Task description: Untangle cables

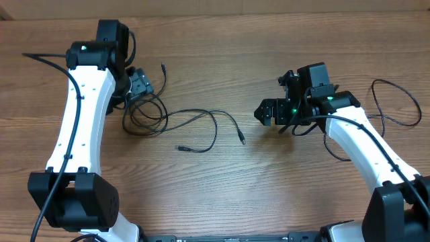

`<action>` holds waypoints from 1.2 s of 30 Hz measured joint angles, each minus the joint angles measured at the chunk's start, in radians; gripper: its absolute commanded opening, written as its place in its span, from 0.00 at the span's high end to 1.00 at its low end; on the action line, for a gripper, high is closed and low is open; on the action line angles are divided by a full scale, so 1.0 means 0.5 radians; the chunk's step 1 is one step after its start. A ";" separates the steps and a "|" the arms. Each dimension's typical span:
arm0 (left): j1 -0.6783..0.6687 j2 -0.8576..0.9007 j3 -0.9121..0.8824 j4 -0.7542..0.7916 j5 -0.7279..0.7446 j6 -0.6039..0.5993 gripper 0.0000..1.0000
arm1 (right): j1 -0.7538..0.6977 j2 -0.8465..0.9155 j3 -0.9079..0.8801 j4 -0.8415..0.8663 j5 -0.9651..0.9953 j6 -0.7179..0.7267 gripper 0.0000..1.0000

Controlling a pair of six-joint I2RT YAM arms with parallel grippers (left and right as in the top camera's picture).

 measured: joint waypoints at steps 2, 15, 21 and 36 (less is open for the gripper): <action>0.016 0.000 -0.079 0.031 0.002 0.013 0.06 | 0.008 0.000 0.000 0.007 0.005 -0.001 0.00; 0.078 0.000 -0.790 0.760 0.223 0.187 0.08 | 0.010 0.000 0.000 0.014 -0.027 -0.002 0.00; 0.078 0.000 -1.064 1.128 0.228 0.220 0.21 | 0.010 0.000 0.000 0.014 -0.027 0.001 0.00; 0.073 0.000 -1.188 1.651 0.993 0.249 0.96 | 0.010 0.000 0.000 0.053 -0.024 0.001 0.00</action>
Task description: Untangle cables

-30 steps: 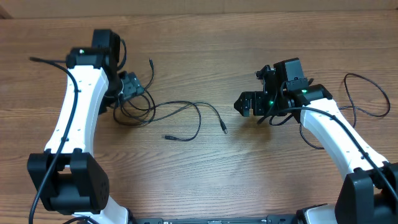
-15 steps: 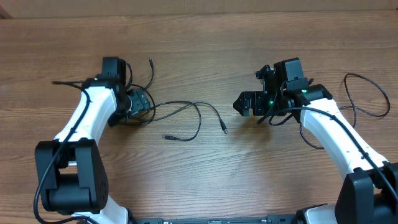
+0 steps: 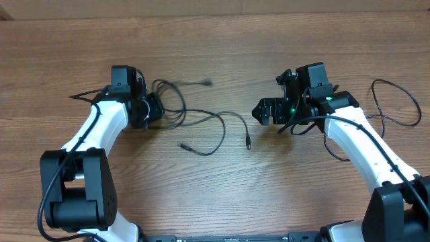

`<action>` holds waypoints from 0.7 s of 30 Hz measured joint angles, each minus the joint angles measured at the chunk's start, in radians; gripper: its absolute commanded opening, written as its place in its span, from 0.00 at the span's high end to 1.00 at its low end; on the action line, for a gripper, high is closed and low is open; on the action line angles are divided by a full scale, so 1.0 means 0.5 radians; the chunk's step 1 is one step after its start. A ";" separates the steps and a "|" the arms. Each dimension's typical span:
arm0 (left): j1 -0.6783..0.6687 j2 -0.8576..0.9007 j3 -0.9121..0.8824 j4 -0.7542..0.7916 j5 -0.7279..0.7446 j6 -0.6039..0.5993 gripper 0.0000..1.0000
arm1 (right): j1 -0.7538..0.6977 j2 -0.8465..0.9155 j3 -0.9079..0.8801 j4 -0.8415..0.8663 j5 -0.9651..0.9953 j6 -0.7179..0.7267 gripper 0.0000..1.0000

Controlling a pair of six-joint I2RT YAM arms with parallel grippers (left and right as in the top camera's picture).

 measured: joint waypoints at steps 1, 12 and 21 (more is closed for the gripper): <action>-0.002 0.000 0.014 0.031 0.108 0.006 0.96 | 0.000 0.000 0.000 0.013 0.005 0.000 0.00; -0.362 0.000 0.391 0.113 1.052 0.209 0.96 | 0.024 0.000 0.000 0.222 -0.120 -0.016 0.00; -0.526 0.000 0.491 0.067 1.130 0.249 0.96 | 0.181 0.000 0.000 0.317 -0.237 -0.049 0.00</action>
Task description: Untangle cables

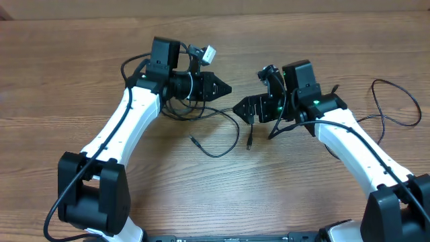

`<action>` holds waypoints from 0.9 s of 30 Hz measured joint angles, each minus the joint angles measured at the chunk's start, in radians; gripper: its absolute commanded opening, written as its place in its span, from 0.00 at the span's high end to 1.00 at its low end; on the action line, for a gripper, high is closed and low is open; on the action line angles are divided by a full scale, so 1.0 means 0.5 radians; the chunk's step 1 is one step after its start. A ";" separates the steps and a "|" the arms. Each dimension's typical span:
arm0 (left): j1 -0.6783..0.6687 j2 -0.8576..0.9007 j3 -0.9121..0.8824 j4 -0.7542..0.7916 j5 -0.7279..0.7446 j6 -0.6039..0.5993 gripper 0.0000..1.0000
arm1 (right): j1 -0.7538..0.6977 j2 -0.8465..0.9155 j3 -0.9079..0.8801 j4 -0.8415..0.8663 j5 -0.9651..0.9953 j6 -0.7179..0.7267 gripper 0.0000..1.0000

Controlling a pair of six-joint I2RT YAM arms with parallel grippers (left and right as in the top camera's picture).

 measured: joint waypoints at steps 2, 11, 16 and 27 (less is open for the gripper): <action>0.023 0.000 0.051 -0.119 -0.091 0.006 0.92 | 0.006 0.000 0.000 -0.024 0.051 -0.006 0.00; 0.254 0.000 0.090 -0.616 -0.932 -0.117 0.39 | 0.003 0.000 0.000 -0.092 0.272 -0.005 0.00; 0.263 0.000 0.077 -0.534 -1.250 -0.149 0.37 | 0.003 0.000 0.000 -0.095 0.295 -0.003 0.00; 0.255 0.184 -0.042 -0.248 -1.523 -0.314 0.42 | 0.003 0.000 0.000 -0.109 0.311 -0.003 0.00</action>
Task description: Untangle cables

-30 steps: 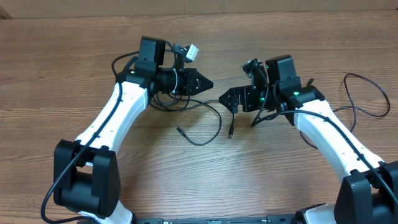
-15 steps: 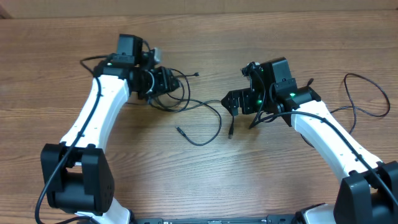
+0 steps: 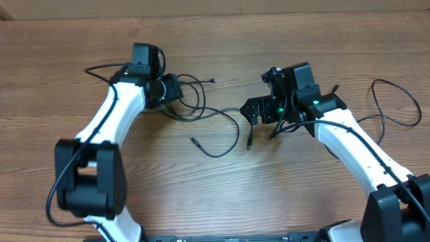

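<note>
A thin black cable lies tangled on the wooden table, with loops (image 3: pixel 190 101) bunched at my left gripper (image 3: pixel 173 91). One strand runs right and curls down to a plug end (image 3: pixel 249 144). Another end (image 3: pixel 193 140) lies lower in the middle, and a third tip (image 3: pixel 212 81) points up to the right. My left gripper appears shut on the bunched loops, though its fingers are partly hidden by the cable. My right gripper (image 3: pixel 249 111) hovers just right of the strand's bend, its jaws apart and nothing between them.
A separate black cable loop (image 3: pixel 398 107) lies at the far right beside the right arm. The left arm's own lead (image 3: pixel 101 68) trails off to the left. The table's back edge (image 3: pixel 215 15) runs along the top.
My left gripper has drawn back to the left, from the middle near the right gripper to the cable bunch. The right gripper has shifted slightly right. The cable ends lie nearly as before.
At first the left gripper sat at the far left on the bunched loops and the right gripper waited at the right. The bunch then stood further right and up. Then both grippers nearly met mid-table. Now the left is back at the loops.
</note>
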`<action>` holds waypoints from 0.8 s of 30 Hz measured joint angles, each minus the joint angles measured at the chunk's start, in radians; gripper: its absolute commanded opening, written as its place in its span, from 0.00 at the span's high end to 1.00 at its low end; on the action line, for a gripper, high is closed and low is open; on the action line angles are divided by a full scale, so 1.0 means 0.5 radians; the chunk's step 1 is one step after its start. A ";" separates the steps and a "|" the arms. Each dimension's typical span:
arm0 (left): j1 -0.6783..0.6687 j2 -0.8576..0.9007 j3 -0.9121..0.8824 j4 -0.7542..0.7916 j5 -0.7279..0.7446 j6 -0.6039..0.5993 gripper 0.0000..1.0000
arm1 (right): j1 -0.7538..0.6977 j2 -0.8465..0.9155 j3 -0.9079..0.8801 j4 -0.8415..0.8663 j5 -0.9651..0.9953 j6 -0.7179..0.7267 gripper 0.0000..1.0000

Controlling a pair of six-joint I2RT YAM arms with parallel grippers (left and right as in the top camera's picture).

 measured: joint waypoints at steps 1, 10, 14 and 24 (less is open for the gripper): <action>-0.001 0.040 -0.001 0.043 0.027 -0.008 0.43 | 0.000 0.000 0.000 -0.001 0.000 -0.001 0.00; -0.070 0.221 -0.004 0.251 0.317 -0.056 0.96 | 0.000 0.000 0.000 -0.002 0.006 -0.001 0.00; -0.076 0.221 0.020 0.408 0.662 -0.058 0.96 | 0.000 0.000 0.000 0.006 0.006 -0.001 0.00; -0.114 -0.020 0.484 0.534 1.456 -0.092 0.96 | 0.001 0.000 -0.001 0.327 -0.185 -0.002 0.00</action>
